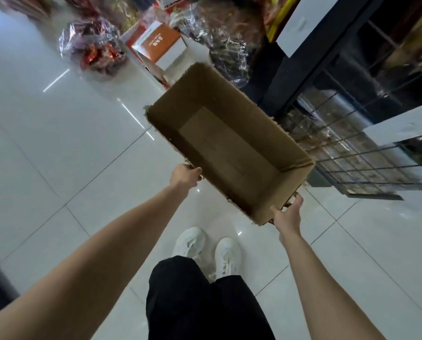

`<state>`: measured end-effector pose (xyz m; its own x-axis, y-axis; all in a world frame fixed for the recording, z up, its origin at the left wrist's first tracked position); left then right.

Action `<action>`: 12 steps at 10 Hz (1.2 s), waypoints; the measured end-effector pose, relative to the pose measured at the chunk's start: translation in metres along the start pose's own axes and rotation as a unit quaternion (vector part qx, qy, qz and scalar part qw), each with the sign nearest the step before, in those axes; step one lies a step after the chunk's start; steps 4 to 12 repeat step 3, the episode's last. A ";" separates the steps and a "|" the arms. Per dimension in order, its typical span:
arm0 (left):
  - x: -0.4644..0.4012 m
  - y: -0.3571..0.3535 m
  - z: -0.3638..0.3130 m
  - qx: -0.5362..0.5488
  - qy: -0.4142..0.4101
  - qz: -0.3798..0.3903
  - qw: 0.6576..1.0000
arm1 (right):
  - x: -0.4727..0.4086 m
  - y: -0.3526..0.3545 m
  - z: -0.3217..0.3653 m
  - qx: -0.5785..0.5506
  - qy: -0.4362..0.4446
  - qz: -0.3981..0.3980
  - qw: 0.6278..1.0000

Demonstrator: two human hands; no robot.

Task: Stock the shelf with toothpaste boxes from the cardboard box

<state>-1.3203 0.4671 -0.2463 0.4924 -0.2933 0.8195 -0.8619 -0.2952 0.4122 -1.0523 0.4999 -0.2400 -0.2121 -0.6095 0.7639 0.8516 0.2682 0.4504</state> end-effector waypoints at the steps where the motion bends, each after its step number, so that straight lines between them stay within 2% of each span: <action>1: -0.013 -0.006 -0.007 0.150 0.052 0.026 0.987 | -0.014 -0.021 0.004 -0.020 0.001 0.001 1.000; 2: 0.002 -0.012 -0.025 0.263 0.095 0.081 0.957 | -0.016 -0.026 0.015 -0.071 0.000 -0.001 0.997; 3: 0.034 -0.007 -0.047 0.216 0.093 0.085 0.968 | 0.001 -0.009 0.031 -0.064 0.033 0.001 0.997; 12: 0.034 -0.007 -0.047 0.216 0.093 0.085 0.968 | 0.001 -0.009 0.031 -0.064 0.033 0.001 0.997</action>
Point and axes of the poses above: each hand's wrist, its own x-axis away from the middle knuckle, its own y-axis out of the back of the hand, z = x × y, the point moved 3 cm from there along -x, towards the middle knuckle, and after that the axes turned 1 degree about x, right-handed, at the moved point
